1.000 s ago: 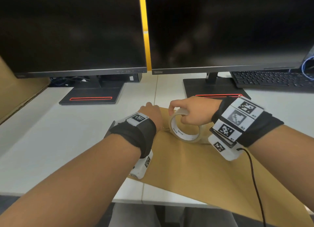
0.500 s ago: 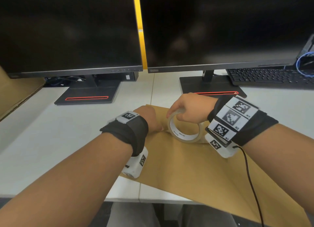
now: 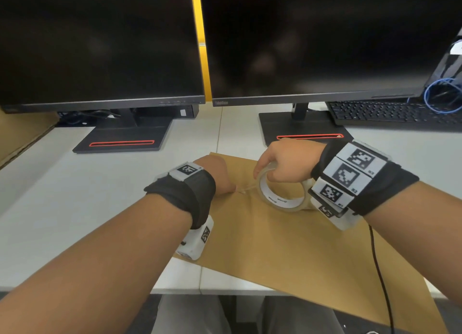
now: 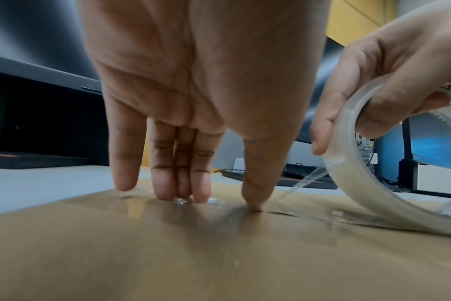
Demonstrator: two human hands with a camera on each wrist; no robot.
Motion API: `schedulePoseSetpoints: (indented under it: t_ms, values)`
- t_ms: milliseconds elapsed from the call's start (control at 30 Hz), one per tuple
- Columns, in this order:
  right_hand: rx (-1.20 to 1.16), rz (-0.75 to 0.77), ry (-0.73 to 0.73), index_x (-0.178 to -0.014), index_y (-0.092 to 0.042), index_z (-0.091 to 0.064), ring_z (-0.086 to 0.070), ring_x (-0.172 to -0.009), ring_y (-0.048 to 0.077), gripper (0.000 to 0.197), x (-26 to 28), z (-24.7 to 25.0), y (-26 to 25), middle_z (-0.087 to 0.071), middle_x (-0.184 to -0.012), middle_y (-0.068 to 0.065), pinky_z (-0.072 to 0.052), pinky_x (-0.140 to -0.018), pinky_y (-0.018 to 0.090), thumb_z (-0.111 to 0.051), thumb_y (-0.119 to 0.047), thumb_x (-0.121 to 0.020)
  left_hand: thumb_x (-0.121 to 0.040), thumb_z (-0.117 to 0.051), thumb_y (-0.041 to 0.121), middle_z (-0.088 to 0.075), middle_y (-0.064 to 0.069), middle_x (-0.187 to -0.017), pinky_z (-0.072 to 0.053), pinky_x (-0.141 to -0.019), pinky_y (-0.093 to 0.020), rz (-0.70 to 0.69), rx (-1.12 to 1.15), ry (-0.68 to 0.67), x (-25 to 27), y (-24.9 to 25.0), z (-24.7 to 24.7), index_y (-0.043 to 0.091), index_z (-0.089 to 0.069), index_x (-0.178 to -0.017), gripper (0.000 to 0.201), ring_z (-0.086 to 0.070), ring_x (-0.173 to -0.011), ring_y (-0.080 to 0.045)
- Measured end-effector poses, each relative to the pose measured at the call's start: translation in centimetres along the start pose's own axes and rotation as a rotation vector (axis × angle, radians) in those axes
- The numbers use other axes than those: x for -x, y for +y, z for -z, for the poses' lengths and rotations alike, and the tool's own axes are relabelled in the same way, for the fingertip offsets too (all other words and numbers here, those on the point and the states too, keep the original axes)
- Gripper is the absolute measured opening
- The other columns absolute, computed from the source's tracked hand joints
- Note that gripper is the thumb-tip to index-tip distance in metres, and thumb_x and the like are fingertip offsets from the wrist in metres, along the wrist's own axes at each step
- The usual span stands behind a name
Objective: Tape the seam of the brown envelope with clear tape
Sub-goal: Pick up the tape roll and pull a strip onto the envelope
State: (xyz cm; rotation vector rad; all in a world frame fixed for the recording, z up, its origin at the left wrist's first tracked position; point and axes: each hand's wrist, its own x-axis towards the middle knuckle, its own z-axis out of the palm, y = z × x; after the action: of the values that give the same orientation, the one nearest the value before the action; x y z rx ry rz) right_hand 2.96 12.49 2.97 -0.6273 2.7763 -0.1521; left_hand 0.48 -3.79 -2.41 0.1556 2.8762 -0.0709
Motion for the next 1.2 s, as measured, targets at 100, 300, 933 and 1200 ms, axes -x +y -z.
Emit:
schedulePoseSetpoints:
  t_ms: [100, 300, 933, 1200]
  values:
    - [-0.002, 0.011, -0.028, -0.118, -0.042, -0.063, -0.053, -0.118, 0.017, 0.042, 0.5, -0.1, 0.1, -0.056, -0.134, -0.007, -0.046, -0.097, 0.028, -0.048, -0.017, -0.088, -0.087, -0.058, 0.051, -0.056, -0.004, -0.088, -0.047, -0.076, -0.029, 0.018, 0.009, 0.002, 0.2, 0.4, 0.1, 0.013, -0.054, -0.092, 0.038, -0.06, -0.09, -0.022]
    - [-0.042, 0.042, -0.003, -0.128, -0.036, -0.055, -0.057, -0.105, 0.01, 0.042, 0.8, -0.8, -0.3, -0.063, -0.117, -0.007, -0.045, -0.086, 0.021, -0.048, -0.017, -0.091, -0.08, -0.058, 0.066, -0.055, -0.005, -0.093, -0.05, -0.089, -0.034, 0.035, 0.018, -0.028, 0.5, 1.3, 0.0, 0.012, -0.06, -0.111, 0.062, -0.061, -0.101, -0.025]
    - [-0.214, 0.057, 0.145, -0.119, -0.036, -0.062, -0.054, -0.119, 0.01, 0.031, 3.3, -2.1, 2.0, -0.061, -0.129, -0.014, -0.039, -0.107, 0.032, -0.052, -0.045, -0.092, -0.096, -0.034, 0.058, -0.038, -0.013, -0.142, -0.042, -0.104, -0.043, -0.043, -0.217, -0.094, 0.9, 2.3, -0.7, 0.018, -0.041, -0.141, 0.061, -0.048, -0.124, -0.033]
    - [-0.176, -0.055, 0.089, -0.112, -0.031, -0.069, -0.053, -0.101, 0.007, 0.028, 3.4, -1.8, 2.1, -0.065, -0.12, -0.011, -0.042, -0.095, 0.024, -0.055, -0.04, -0.089, -0.096, -0.034, 0.057, -0.036, -0.013, -0.145, -0.041, -0.105, -0.043, -0.034, -0.222, -0.097, 1.1, 2.3, -0.8, 0.017, -0.039, -0.143, 0.062, -0.046, -0.126, -0.033]
